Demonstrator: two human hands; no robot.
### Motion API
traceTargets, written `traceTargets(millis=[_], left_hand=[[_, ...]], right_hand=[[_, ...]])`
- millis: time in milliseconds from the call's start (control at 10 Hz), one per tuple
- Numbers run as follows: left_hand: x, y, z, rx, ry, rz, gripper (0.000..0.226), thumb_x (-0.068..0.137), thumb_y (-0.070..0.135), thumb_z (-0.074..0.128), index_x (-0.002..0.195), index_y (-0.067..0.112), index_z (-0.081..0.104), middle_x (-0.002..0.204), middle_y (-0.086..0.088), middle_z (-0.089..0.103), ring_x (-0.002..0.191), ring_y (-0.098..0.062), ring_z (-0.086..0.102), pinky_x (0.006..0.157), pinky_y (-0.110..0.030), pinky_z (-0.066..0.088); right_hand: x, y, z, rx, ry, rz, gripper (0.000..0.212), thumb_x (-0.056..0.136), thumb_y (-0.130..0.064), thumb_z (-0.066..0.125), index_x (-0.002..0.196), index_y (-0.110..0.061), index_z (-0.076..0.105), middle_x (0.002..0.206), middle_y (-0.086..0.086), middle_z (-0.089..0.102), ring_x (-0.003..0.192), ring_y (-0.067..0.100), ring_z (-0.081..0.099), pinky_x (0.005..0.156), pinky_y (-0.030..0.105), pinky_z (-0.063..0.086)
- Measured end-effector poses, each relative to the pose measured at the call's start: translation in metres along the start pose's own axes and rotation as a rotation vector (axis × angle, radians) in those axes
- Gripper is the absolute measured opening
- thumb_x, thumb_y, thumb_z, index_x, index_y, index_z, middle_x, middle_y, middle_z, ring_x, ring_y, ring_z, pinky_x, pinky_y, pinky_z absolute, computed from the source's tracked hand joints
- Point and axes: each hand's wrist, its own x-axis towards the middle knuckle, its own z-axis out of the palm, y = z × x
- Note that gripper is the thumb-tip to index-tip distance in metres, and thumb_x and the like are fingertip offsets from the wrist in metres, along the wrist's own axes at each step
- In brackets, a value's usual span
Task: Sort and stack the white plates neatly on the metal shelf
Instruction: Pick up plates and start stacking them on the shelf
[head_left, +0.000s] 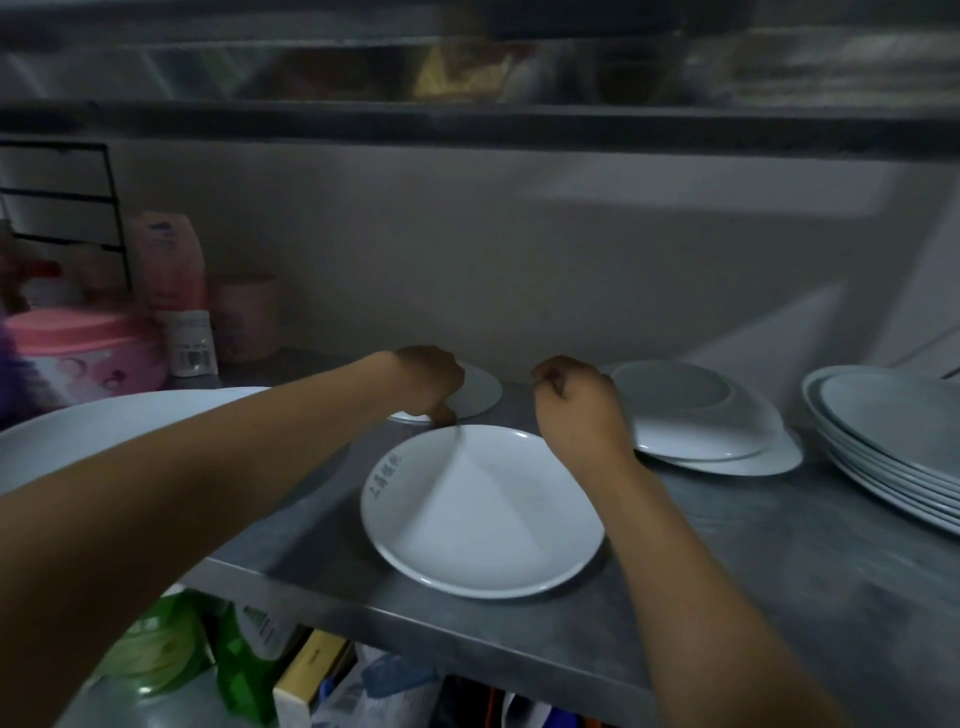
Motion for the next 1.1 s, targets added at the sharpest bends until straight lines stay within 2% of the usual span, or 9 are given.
traceTargets(millis=[100, 200, 300, 400, 600, 800, 900, 1000, 1100], left_hand=[[0.017, -0.019, 0.022, -0.098, 0.03, 0.03, 0.047, 0.082, 0.053, 0.06, 0.113, 0.019, 0.054, 0.117, -0.007, 0.06, 0.101, -0.029, 0.058, 0.09, -0.042, 0.05], [0.024, -0.031, 0.03, -0.175, -0.027, 0.001, 0.068, 0.076, 0.065, 0.06, 0.122, 0.017, 0.045, 0.124, -0.007, 0.055, 0.106, -0.028, 0.055, 0.091, -0.035, 0.045], [0.031, -0.037, 0.038, -0.238, -0.049, -0.033, 0.082, 0.07, 0.073, 0.06, 0.126, 0.017, 0.038, 0.122, -0.009, 0.055, 0.099, -0.025, 0.054, 0.087, -0.034, 0.045], [0.041, -0.04, 0.044, -0.329, -0.074, -0.068, 0.081, 0.07, 0.073, 0.06, 0.126, 0.02, 0.036, 0.121, -0.006, 0.054, 0.094, -0.022, 0.052, 0.086, -0.035, 0.046], [0.063, -0.036, 0.047, -0.373, 0.064, -0.132, 0.047, 0.09, 0.062, 0.043, 0.114, 0.022, 0.053, 0.126, -0.011, 0.056, 0.108, -0.029, 0.055, 0.088, -0.032, 0.041], [0.081, -0.048, 0.056, -0.493, 0.056, -0.363, 0.095, 0.076, 0.083, 0.032, 0.131, 0.006, 0.043, 0.135, -0.021, 0.049, 0.118, -0.037, 0.051, 0.097, -0.042, 0.042], [0.091, -0.055, 0.057, -0.57, 0.094, -0.402, 0.081, 0.087, 0.071, 0.032, 0.129, 0.003, 0.042, 0.135, -0.023, 0.049, 0.119, -0.039, 0.05, 0.098, -0.042, 0.041], [0.099, -0.063, 0.06, -0.585, 0.09, -0.442, 0.08, 0.084, 0.066, 0.045, 0.133, 0.004, 0.039, 0.137, -0.02, 0.049, 0.121, -0.038, 0.05, 0.099, -0.043, 0.042], [0.105, -0.065, 0.063, -0.632, 0.05, -0.427, 0.087, 0.08, 0.071, 0.045, 0.137, 0.005, 0.043, 0.142, -0.016, 0.047, 0.124, -0.033, 0.05, 0.103, -0.04, 0.04]], right_hand=[[0.0, -0.001, 0.0, 0.008, -0.006, 0.01, 0.02, 0.087, -0.019, 0.046, 0.094, -0.015, 0.064, 0.09, 0.006, 0.069, 0.083, 0.029, 0.06, 0.076, 0.038, 0.053], [0.0, -0.002, -0.001, 0.002, -0.007, 0.017, 0.02, 0.087, -0.017, 0.046, 0.094, -0.013, 0.064, 0.091, 0.007, 0.069, 0.084, 0.03, 0.06, 0.077, 0.039, 0.053], [0.001, -0.002, 0.0, -0.02, -0.016, 0.015, 0.02, 0.087, -0.018, 0.045, 0.092, -0.012, 0.063, 0.089, 0.008, 0.068, 0.083, 0.031, 0.06, 0.077, 0.04, 0.053], [0.002, -0.001, 0.004, -0.024, -0.008, 0.016, 0.019, 0.086, -0.018, 0.046, 0.092, -0.012, 0.063, 0.09, 0.008, 0.068, 0.083, 0.032, 0.06, 0.077, 0.04, 0.053], [0.004, 0.005, 0.007, -0.032, -0.002, 0.024, 0.019, 0.087, -0.019, 0.046, 0.092, -0.014, 0.064, 0.091, 0.007, 0.069, 0.084, 0.031, 0.06, 0.077, 0.039, 0.052], [0.006, 0.007, 0.009, -0.039, -0.005, 0.047, 0.018, 0.086, -0.02, 0.046, 0.092, -0.016, 0.063, 0.087, 0.006, 0.068, 0.08, 0.031, 0.06, 0.074, 0.039, 0.053], [0.007, 0.008, 0.011, -0.039, 0.003, 0.035, 0.017, 0.086, -0.019, 0.046, 0.089, -0.014, 0.062, 0.085, 0.006, 0.067, 0.078, 0.03, 0.06, 0.073, 0.039, 0.053], [0.009, 0.01, 0.012, -0.048, 0.006, 0.036, 0.017, 0.084, -0.018, 0.045, 0.087, -0.015, 0.062, 0.081, 0.005, 0.067, 0.075, 0.029, 0.059, 0.071, 0.037, 0.052], [0.01, 0.01, 0.012, -0.082, 0.009, 0.032, 0.016, 0.083, -0.019, 0.044, 0.085, -0.015, 0.06, 0.078, 0.004, 0.065, 0.073, 0.029, 0.057, 0.069, 0.036, 0.052]])
